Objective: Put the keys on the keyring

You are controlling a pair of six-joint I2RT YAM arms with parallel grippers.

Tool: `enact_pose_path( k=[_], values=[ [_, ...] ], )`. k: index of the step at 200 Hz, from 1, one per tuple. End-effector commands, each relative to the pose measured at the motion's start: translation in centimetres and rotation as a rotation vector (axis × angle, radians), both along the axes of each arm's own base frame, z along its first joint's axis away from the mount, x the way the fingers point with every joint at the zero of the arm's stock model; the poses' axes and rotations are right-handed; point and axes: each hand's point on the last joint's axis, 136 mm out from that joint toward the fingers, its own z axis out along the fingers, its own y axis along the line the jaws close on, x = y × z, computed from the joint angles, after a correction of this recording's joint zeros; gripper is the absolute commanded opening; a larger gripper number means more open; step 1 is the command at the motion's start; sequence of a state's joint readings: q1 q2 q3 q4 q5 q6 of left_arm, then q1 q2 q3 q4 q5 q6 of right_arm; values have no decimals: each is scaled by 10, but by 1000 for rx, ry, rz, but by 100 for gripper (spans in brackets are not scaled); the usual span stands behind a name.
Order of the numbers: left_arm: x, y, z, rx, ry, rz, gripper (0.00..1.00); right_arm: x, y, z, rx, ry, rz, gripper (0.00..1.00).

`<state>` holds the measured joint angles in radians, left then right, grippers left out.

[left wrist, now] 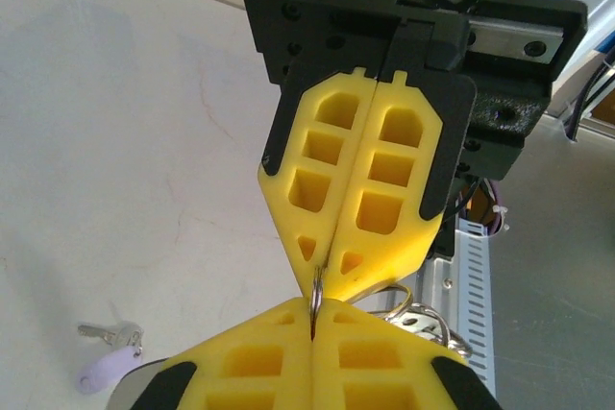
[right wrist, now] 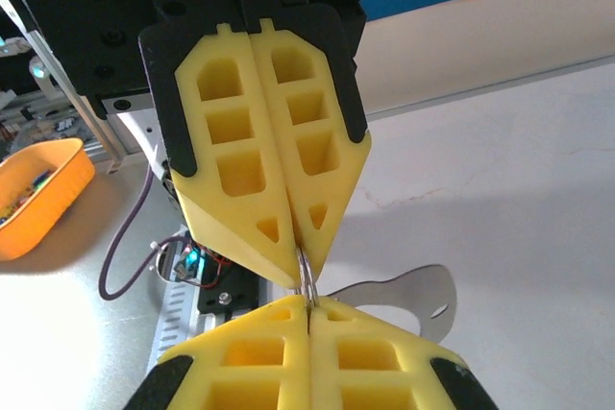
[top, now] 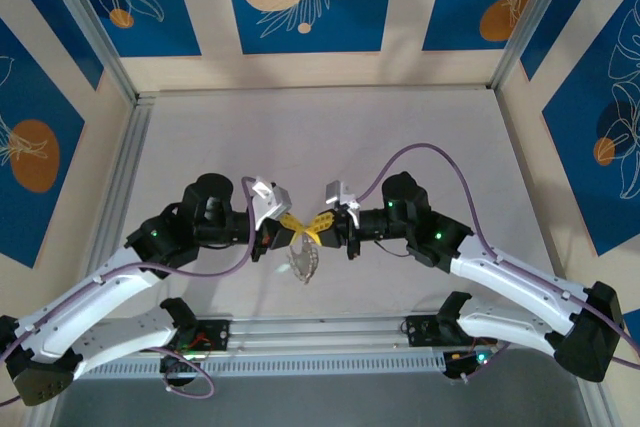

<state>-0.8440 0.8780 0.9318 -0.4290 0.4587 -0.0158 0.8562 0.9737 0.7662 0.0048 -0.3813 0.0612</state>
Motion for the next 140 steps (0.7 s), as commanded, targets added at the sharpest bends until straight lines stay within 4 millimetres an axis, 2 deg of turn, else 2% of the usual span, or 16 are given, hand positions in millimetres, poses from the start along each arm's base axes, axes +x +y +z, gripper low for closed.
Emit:
enact_pose_path(
  k=[1, 25, 38, 69, 140],
  values=[
    [0, 7, 2, 60, -16, 16, 6, 10, -6, 16, -33, -72, -55, 0],
    [3, 12, -4, 133, -17, 32, 20, 20, -4, 10, -102, -120, -126, 0],
    [5, 15, -4, 153, -30, 42, 24, 24, -1, 4, -152, -151, -158, 0],
    [9, 18, 0, 184, -59, 50, 25, 25, 8, -2, -221, -199, -169, 0],
    [5, 22, 6, 227, -88, 15, 25, 16, 15, 0, -228, -231, -127, 0]
  ],
)
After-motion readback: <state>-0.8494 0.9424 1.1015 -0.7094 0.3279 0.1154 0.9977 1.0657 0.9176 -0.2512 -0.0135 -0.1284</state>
